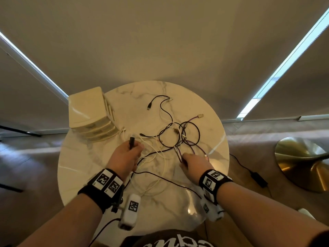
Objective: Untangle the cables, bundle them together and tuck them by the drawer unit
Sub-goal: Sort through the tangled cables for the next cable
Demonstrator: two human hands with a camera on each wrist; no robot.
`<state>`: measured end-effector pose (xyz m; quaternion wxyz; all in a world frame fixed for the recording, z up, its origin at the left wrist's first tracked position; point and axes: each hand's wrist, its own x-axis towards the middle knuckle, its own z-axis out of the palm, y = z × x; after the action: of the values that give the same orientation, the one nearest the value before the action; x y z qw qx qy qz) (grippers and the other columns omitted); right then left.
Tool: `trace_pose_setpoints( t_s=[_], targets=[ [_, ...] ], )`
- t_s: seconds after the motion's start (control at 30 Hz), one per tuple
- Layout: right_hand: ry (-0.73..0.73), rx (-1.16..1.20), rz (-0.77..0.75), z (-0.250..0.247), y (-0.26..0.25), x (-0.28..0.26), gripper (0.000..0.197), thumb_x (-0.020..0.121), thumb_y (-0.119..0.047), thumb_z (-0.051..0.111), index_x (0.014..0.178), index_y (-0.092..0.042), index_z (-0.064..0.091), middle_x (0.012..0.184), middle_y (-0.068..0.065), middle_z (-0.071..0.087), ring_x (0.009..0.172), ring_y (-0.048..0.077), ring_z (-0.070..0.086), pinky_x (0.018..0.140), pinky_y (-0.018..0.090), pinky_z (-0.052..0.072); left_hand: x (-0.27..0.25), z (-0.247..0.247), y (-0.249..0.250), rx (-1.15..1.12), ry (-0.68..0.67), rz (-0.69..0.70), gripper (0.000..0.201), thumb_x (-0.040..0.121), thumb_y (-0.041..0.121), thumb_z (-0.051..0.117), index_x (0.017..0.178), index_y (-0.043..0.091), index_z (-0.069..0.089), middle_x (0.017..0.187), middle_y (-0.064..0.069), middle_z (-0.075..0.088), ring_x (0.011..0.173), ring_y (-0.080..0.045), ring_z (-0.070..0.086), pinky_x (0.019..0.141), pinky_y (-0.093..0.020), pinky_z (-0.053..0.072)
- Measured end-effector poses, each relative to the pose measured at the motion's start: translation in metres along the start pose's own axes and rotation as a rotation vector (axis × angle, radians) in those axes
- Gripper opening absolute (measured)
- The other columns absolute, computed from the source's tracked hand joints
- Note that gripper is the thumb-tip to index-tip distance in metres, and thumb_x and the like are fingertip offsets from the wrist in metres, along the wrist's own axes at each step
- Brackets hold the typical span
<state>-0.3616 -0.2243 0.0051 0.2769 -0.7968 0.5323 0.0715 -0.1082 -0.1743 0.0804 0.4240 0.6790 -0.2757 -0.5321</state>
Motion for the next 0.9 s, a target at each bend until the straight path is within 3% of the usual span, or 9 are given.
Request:
trace_pose_setpoints(
  t_s=[0.1, 0.17, 0.23, 0.37, 0.47, 0.6, 0.7, 0.77, 0.9],
  targets=[
    [0.224, 0.090, -0.200, -0.027, -0.031, 0.000, 0.014, 0.102, -0.041, 0.048, 0.097, -0.028, 0.050, 0.089, -0.009, 0.054, 0.089, 0.021, 0.057, 0.077, 0.036, 0.046, 0.003, 0.012, -0.002, 0.157, -0.025, 0.014, 0.037, 0.082, 0.050, 0.072, 0.089, 0.014, 0.074, 0.067, -0.009, 0.056, 0.048, -0.015, 0.039, 0.047, -0.025, 0.032],
    [0.291, 0.090, -0.355, -0.038, -0.052, -0.001, 0.017, 0.102, -0.037, 0.051, 0.103, -0.022, 0.057, 0.094, -0.002, 0.063, 0.090, 0.023, 0.057, 0.075, 0.035, 0.045, 0.003, 0.024, 0.005, 0.280, -0.051, 0.076, 0.042, 0.085, 0.059, 0.069, 0.081, 0.018, 0.076, 0.060, -0.001, 0.063, 0.045, -0.011, 0.047, 0.050, -0.024, 0.037],
    [0.328, 0.055, -0.470, -0.040, -0.064, 0.000, 0.019, 0.101, -0.036, 0.052, 0.107, -0.020, 0.059, 0.098, 0.001, 0.068, 0.088, 0.024, 0.057, 0.075, 0.041, 0.050, 0.003, 0.033, 0.016, 0.414, -0.016, 0.145, 0.035, 0.094, 0.049, 0.068, 0.076, 0.019, 0.074, 0.055, 0.012, 0.065, 0.047, 0.001, 0.056, 0.051, -0.016, 0.040],
    [0.307, 0.044, -0.549, -0.032, -0.063, 0.000, 0.023, 0.102, -0.039, 0.051, 0.116, -0.023, 0.063, 0.101, -0.001, 0.069, 0.091, 0.021, 0.057, 0.077, 0.040, 0.053, 0.007, 0.031, 0.026, 0.419, 0.007, 0.190, 0.020, 0.090, 0.033, 0.077, 0.088, 0.013, 0.078, 0.075, -0.001, 0.076, 0.065, -0.002, 0.065, 0.063, -0.020, 0.047],
    [0.134, 0.225, -0.409, -0.033, -0.060, 0.000, 0.033, 0.104, -0.043, 0.047, 0.132, -0.036, 0.061, 0.116, -0.009, 0.070, 0.104, 0.011, 0.059, 0.087, 0.029, 0.047, -0.005, 0.027, 0.032, 0.325, -0.032, 0.224, 0.011, 0.093, 0.026, 0.074, 0.091, 0.017, 0.079, 0.061, 0.016, 0.070, 0.055, 0.005, 0.061, 0.057, -0.010, 0.042],
    [-0.032, 1.375, 0.112, -0.067, -0.065, 0.027, 0.035, 0.103, -0.024, 0.048, 0.135, -0.022, 0.062, 0.121, 0.003, 0.075, 0.099, 0.019, 0.069, 0.084, 0.031, 0.055, -0.020, 0.017, 0.037, 0.500, -0.106, 0.296, 0.018, 0.096, 0.028, 0.070, 0.078, 0.024, 0.075, 0.056, 0.021, 0.064, 0.054, 0.005, 0.057, 0.056, -0.011, 0.040],
    [-0.022, 1.832, 0.069, -0.103, -0.067, 0.036, 0.042, 0.103, -0.026, 0.038, 0.137, -0.012, 0.058, 0.120, 0.017, 0.074, 0.100, 0.029, 0.069, 0.090, 0.043, 0.054, -0.017, 0.005, 0.028, 0.644, -0.119, 0.232, 0.024, 0.095, 0.035, 0.071, 0.076, 0.021, 0.074, 0.050, 0.014, 0.051, 0.047, -0.001, 0.045, 0.052, -0.020, 0.034],
    [0.048, 1.981, 0.062, -0.122, -0.070, 0.039, 0.041, 0.105, -0.030, 0.041, 0.132, -0.007, 0.060, 0.112, 0.017, 0.076, 0.096, 0.030, 0.072, 0.093, 0.047, 0.054, -0.014, -0.004, 0.022, 0.684, -0.084, 0.176, 0.026, 0.094, 0.039, 0.071, 0.077, 0.020, 0.076, 0.053, 0.009, 0.052, 0.047, -0.002, 0.045, 0.053, -0.024, 0.036],
    [0.280, 2.180, 0.274, -0.142, -0.062, 0.053, 0.027, 0.110, -0.030, 0.042, 0.103, -0.009, 0.058, 0.069, 0.008, 0.065, 0.073, 0.028, 0.070, 0.078, 0.047, 0.061, -0.006, -0.034, 0.001, 0.658, 0.032, 0.082, 0.024, 0.093, 0.035, 0.072, 0.075, 0.022, 0.078, 0.074, -0.010, 0.074, 0.069, -0.022, 0.067, 0.066, -0.030, 0.047]
  ],
)
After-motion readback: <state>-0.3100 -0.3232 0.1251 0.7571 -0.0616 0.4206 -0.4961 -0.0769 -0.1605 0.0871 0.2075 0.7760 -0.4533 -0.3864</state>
